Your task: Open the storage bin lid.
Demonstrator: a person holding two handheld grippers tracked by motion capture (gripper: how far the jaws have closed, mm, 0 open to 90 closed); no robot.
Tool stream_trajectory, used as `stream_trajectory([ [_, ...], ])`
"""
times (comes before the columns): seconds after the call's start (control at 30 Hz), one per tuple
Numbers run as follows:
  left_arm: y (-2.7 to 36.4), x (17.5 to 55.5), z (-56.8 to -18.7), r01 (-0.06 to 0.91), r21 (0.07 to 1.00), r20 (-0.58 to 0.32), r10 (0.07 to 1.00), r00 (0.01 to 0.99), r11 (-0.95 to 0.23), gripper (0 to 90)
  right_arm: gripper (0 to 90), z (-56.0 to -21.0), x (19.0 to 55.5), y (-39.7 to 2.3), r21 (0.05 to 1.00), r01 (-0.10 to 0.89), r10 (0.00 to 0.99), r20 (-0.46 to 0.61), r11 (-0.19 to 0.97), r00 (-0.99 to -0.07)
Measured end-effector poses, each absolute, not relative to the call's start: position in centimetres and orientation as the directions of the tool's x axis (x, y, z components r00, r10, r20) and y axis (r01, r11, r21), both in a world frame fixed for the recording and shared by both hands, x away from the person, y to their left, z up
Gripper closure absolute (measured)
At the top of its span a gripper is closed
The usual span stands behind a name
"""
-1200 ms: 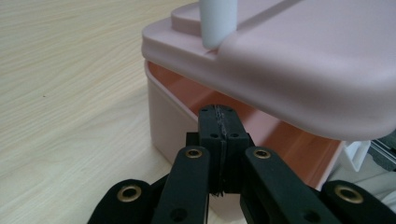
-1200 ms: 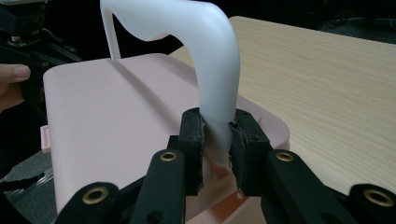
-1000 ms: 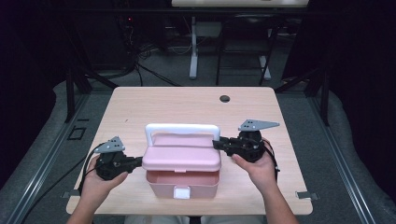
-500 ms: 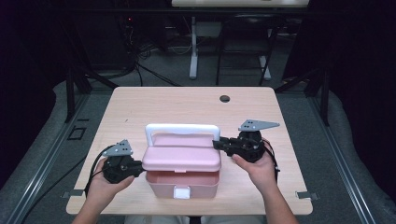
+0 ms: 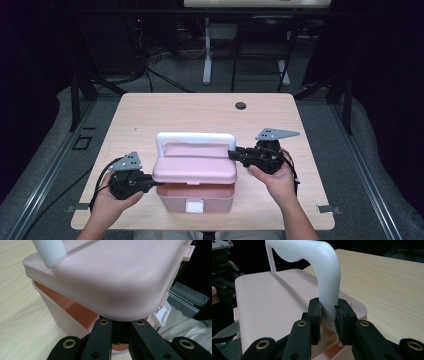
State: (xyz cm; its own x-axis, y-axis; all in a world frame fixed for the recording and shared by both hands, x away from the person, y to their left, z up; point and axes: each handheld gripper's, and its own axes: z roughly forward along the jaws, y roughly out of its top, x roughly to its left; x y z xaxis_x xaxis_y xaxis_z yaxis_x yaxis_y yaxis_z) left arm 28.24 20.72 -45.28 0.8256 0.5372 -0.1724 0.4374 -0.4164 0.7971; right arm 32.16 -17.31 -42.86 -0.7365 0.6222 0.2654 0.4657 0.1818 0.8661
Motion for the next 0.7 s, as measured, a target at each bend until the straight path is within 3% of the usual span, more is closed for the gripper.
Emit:
stream_trajectory([
  [0.33, 20.8, 28.1, -45.0, 0.433, 0.8, -0.172, 0.532, 0.829, -0.415, 90.0, 74.2, -42.9, 32.2, -17.3, 0.864, 0.472, 0.622, 0.273, 0.177, -0.734],
  [0.7, 20.7, 27.9, -44.3, 0.431, 0.807, -0.17, 0.54, 0.824, -0.404, 90.0, 65.7, -41.3, 31.1, -18.1, 0.887, 0.432, 0.657, 0.228, 0.165, -0.719],
])
